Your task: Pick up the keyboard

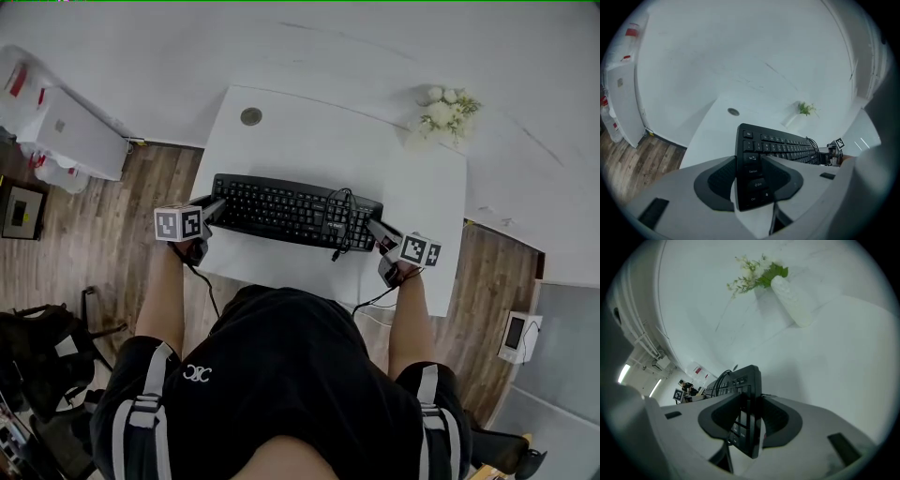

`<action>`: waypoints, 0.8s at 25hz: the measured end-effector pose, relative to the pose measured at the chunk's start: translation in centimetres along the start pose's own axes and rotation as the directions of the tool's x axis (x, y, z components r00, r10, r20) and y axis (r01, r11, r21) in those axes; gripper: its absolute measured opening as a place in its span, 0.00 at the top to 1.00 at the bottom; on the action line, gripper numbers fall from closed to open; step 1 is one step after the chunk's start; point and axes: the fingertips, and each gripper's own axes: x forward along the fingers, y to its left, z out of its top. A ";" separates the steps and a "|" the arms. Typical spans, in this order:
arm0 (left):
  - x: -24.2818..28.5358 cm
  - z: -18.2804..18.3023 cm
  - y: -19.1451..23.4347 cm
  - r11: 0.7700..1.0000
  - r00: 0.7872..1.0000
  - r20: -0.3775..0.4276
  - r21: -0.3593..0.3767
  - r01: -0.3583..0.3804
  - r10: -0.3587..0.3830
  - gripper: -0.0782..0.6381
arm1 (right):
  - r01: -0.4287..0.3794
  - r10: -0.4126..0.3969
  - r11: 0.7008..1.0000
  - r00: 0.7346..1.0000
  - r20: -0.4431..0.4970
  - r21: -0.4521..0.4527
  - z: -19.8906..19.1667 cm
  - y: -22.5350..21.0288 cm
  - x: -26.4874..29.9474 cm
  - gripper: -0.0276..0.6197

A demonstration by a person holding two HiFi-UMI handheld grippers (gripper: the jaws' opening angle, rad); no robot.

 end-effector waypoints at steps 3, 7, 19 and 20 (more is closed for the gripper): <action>-0.4 3.1 -1.8 0.998 0.998 0.060 0.061 0.001 -0.005 0.64 | -0.001 0.003 0.999 0.998 0.062 -0.038 2.4 0.8 -1.4 0.73; -0.9 6.9 -4.1 0.993 0.992 0.119 0.118 0.015 -0.029 0.64 | 0.001 0.010 0.996 0.991 0.131 -0.087 5.5 2.1 -3.3 0.73; -3.5 17.5 -12.2 0.970 0.942 0.311 0.238 0.049 -0.124 0.64 | 0.030 0.041 0.975 0.951 0.308 -0.221 15.1 6.5 -10.4 0.73; -3.9 18.1 -12.7 0.968 0.937 0.323 0.247 0.051 -0.132 0.64 | 0.034 0.043 0.973 0.946 0.321 -0.228 15.5 7.0 -10.9 0.73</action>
